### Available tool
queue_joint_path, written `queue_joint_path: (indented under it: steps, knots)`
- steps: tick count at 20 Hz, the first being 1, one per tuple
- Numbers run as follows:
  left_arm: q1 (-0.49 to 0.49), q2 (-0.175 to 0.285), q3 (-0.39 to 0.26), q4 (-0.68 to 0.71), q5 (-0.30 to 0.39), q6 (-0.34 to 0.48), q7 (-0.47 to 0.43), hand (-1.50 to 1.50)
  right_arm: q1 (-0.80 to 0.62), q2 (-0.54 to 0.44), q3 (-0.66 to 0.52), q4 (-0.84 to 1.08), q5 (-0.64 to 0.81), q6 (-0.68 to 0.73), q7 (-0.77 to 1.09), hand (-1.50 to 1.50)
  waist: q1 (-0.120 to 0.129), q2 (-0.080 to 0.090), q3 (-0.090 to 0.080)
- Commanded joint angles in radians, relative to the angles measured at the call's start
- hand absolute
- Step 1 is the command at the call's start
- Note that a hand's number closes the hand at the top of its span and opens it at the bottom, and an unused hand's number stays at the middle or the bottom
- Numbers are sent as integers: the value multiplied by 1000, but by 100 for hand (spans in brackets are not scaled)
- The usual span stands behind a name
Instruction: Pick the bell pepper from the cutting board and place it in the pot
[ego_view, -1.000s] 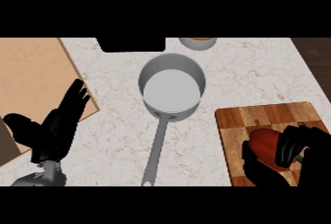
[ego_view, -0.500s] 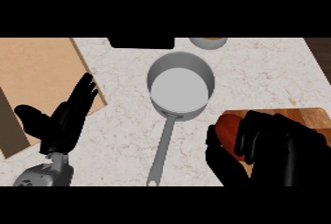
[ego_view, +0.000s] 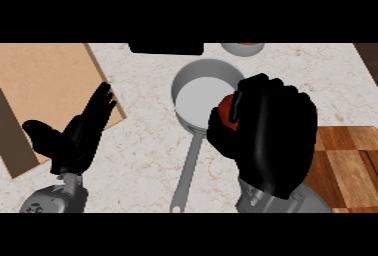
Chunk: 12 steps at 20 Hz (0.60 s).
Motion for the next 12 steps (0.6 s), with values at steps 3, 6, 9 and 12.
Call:
queue_joint_path:
  steps: [3,6,9,12]
  knots:
    - [-8,-15,1,40,8,-5,-15,0,-3,10,-78,111,-164,-158,259,150,-3,10,0]
    - [-33,-23,-18,3,-17,23,35,0,-8,10,-91,156,-246,-219,292,-150,7,5,2]
    - [-30,-8,-1,47,-7,-5,-9,0,-21,10,-140,207,-321,-350,251,-150,10,13,1]
    - [-27,3,27,53,11,-11,-7,0,-18,10,-132,158,-311,-462,234,-150,-5,6,1]
